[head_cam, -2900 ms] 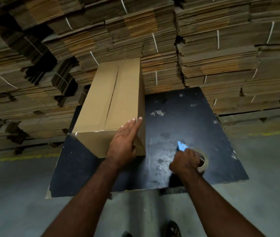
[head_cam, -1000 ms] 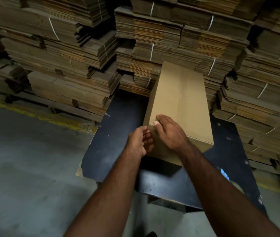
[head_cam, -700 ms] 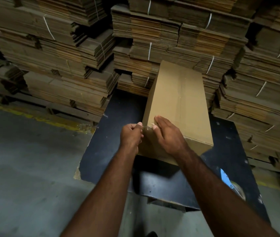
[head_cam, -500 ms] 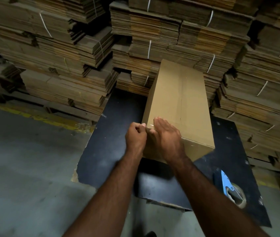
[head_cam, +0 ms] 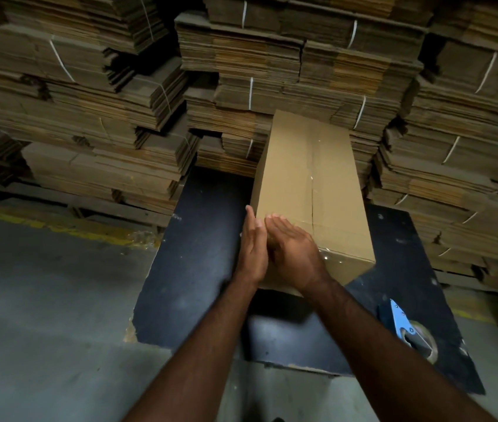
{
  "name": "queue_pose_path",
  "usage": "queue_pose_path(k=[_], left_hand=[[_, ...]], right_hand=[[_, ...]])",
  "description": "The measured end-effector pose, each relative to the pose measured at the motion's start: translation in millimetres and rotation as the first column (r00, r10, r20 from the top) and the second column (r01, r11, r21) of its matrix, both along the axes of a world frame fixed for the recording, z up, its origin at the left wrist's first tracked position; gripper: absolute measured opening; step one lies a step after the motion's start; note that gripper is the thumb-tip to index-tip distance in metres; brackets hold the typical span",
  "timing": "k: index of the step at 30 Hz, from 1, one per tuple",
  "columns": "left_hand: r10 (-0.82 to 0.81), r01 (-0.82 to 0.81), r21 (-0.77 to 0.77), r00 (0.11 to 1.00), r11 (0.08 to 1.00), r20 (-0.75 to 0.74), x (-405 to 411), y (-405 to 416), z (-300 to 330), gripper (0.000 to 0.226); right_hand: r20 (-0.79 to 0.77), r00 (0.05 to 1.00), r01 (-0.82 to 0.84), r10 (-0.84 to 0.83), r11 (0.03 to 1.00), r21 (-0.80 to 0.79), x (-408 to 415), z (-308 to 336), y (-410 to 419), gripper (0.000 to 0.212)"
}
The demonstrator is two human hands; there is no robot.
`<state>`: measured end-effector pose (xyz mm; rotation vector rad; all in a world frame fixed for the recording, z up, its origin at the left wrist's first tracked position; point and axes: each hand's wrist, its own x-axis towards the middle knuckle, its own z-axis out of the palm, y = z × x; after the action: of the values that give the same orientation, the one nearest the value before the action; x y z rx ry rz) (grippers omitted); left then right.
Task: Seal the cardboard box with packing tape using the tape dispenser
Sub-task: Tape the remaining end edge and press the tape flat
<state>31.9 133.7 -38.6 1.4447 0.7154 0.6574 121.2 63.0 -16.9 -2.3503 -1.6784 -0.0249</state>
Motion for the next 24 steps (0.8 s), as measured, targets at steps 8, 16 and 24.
queue_pose_path(k=[8,16,24], left_hand=[[-0.189,0.244,0.631,0.970,0.737,-0.154,-8.3,46.9,-43.6,0.056],[-0.190,0.398,0.789,0.917,0.468,-0.351,-17.4,73.0,-34.2,0.073],[-0.104,0.426,0.880,0.905,0.208,-0.414,4.2,64.5,-22.3,0.056]], right_hand=[[0.024,0.987,0.160,-0.159,0.987,-0.028,20.7,-0.7,-31.3,0.059],[0.026,0.997,0.075,-0.073,0.994,-0.076,30.6,0.4,-36.5,0.062],[0.113,0.987,0.117,-0.117,0.993,0.004,38.8,-12.3,-39.5,0.051]])
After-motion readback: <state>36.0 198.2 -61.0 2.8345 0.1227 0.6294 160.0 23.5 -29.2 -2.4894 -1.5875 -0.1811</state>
